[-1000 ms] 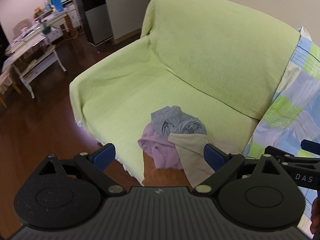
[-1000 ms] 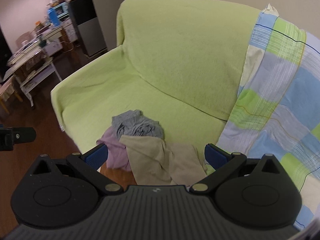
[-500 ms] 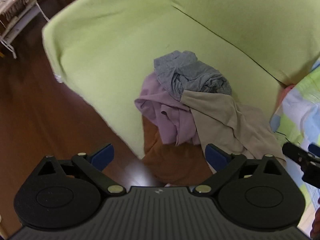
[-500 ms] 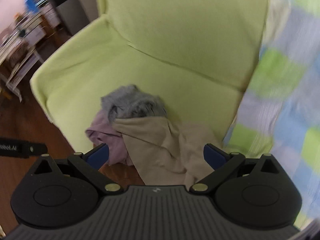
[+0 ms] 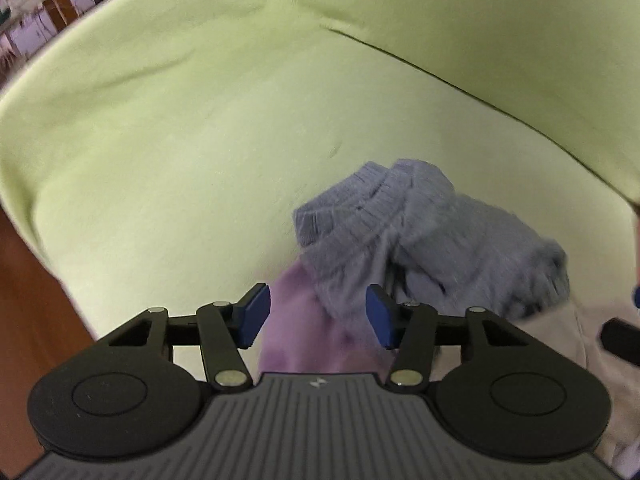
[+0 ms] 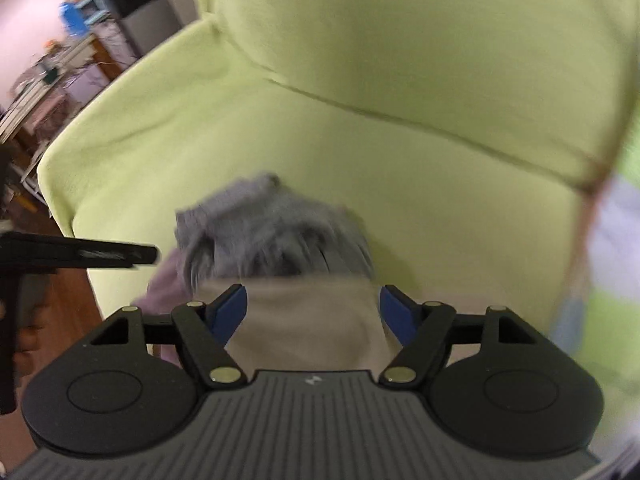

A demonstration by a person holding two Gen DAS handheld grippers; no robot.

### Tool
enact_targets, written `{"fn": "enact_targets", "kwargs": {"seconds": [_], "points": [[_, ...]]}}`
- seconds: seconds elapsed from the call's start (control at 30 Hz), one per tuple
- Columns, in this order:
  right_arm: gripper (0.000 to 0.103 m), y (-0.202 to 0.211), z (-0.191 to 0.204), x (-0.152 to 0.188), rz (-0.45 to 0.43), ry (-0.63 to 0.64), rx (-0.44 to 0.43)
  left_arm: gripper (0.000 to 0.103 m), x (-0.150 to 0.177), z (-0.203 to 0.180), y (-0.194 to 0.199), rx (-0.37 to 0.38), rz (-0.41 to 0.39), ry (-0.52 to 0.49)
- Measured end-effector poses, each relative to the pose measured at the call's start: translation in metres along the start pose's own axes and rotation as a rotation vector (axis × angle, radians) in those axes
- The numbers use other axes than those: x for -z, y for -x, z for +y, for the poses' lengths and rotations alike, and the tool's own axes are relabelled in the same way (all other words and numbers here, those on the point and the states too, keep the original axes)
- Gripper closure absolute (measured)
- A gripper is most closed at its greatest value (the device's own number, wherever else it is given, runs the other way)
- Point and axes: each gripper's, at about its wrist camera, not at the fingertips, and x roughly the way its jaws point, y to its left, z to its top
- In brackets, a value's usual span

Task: Fold clothes

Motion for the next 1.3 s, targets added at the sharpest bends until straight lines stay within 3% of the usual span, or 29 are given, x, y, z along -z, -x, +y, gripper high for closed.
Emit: {"fn": "enact_targets", "kwargs": {"seconds": [0.17, 0.27, 0.37, 0.4, 0.47, 0.57, 0.6, 0.63, 0.7, 0.97, 1.03, 1.13, 1.3], "points": [[0.033, -0.058, 0.032, -0.014, -0.013, 0.261, -0.015, 0.039, -0.007, 0.01, -0.033, 0.023, -0.016, 0.004], [0.033, -0.082, 0.046, -0.015, -0.011, 0.342, -0.027, 0.037, -0.013, 0.013, -0.042, 0.095, -0.016, 0.009], [0.032, -0.106, 0.054, -0.013, 0.007, 0.39, -0.02, 0.03, -0.015, 0.009, -0.048, 0.153, -0.01, 0.006], [0.031, -0.113, 0.054, -0.012, 0.013, 0.395, -0.016, 0.03, -0.014, 0.007, -0.053, 0.145, -0.007, -0.008], [0.031, -0.124, 0.053, -0.009, 0.019, 0.403, -0.013, 0.044, -0.013, 0.001, -0.062, 0.147, -0.004, -0.027], [0.065, -0.126, 0.055, -0.004, -0.009, 0.449, -0.017, 0.087, -0.012, 0.004, -0.053, 0.165, -0.062, 0.003], [0.089, -0.123, 0.056, -0.003, -0.024, 0.459, -0.016, 0.093, -0.011, 0.006, -0.046, 0.164, -0.088, 0.018], [0.092, -0.12, 0.057, -0.004, -0.036, 0.459, -0.013, 0.093, -0.009, 0.01, -0.035, 0.163, -0.123, 0.046], [0.093, -0.102, 0.057, -0.006, -0.119, 0.451, 0.018, 0.094, -0.007, 0.014, -0.016, 0.168, -0.177, 0.081], [0.094, 0.004, 0.028, -0.026, -0.455, 0.22, 0.025, 0.094, -0.01, -0.013, 0.134, 0.214, -0.589, 0.07], [0.094, 0.04, 0.017, -0.027, -0.528, 0.16, 0.026, 0.094, -0.008, -0.033, 0.165, 0.258, -0.618, 0.044], [0.094, 0.096, -0.005, -0.014, -0.561, 0.058, 0.054, 0.093, 0.011, -0.08, 0.206, 0.342, -0.616, -0.038], [0.097, 0.228, -0.058, 0.067, -0.575, -0.136, 0.211, 0.093, 0.083, -0.199, 0.266, 0.568, -0.532, -0.198]]}}
